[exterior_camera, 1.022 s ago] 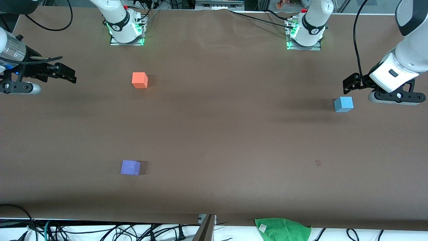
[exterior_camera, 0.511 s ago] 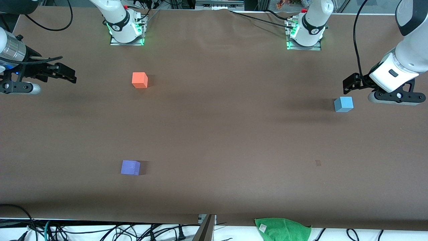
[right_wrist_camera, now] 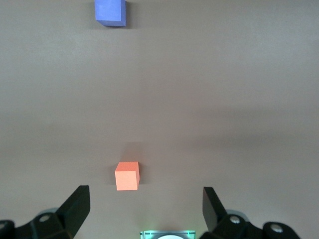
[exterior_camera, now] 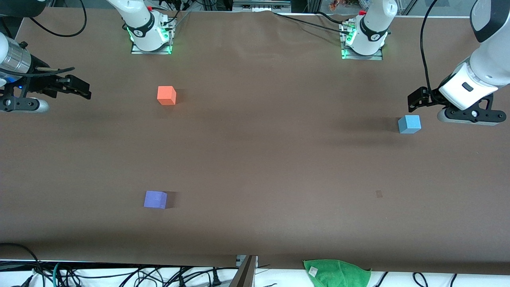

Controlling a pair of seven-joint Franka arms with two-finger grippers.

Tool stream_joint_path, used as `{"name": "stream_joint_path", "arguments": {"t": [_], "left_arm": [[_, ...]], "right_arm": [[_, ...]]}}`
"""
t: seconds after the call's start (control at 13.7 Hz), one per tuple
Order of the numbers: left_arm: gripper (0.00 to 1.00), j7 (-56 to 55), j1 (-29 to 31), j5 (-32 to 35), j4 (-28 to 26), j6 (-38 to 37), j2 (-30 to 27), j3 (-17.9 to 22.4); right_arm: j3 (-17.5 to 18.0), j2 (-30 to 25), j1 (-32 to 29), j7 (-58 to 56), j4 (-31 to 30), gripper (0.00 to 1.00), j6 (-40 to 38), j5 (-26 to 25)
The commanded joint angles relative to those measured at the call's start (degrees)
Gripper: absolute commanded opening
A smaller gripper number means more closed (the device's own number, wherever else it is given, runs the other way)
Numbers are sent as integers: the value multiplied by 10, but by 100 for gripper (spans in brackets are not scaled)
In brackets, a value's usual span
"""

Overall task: Place blue block between orange and purple blocks
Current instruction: 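Move the left gripper toward the light-blue cube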

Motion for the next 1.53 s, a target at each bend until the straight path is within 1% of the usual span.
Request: {"name": "stream_joint_path", "arguments": {"t": [0.0, 0.44, 0.51, 0.66, 0.8, 0.95, 1.17, 1.31, 1.46], "left_arm": [[100, 2, -9, -1, 41, -11, 27, -4], [100, 5, 2, 3, 39, -14, 37, 1], [100, 9, 4, 4, 37, -26, 37, 2], [100, 10, 29, 4, 32, -33, 45, 2], [100, 24, 41, 6, 27, -32, 51, 2], [100, 61, 63, 12, -4, -28, 49, 2], [100, 87, 86, 27, -51, 19, 45, 1], [100, 105, 107, 29, -105, 85, 34, 2], [100, 105, 108, 43, -188, 187, 19, -1]], "right_arm": [[4, 6, -8, -1, 12, 100, -2, 11], [4, 6, -8, -1, 12, 100, -2, 11], [4, 6, -8, -1, 12, 100, -2, 11], [4, 6, -8, -1, 12, 100, -2, 11], [4, 6, -8, -1, 12, 100, -2, 11], [4, 6, -8, 0, 12, 100, -2, 11], [4, 6, -8, -1, 12, 100, -2, 11], [4, 8, -8, -1, 12, 100, -2, 11], [4, 8, -8, -1, 12, 100, -2, 11]]}}
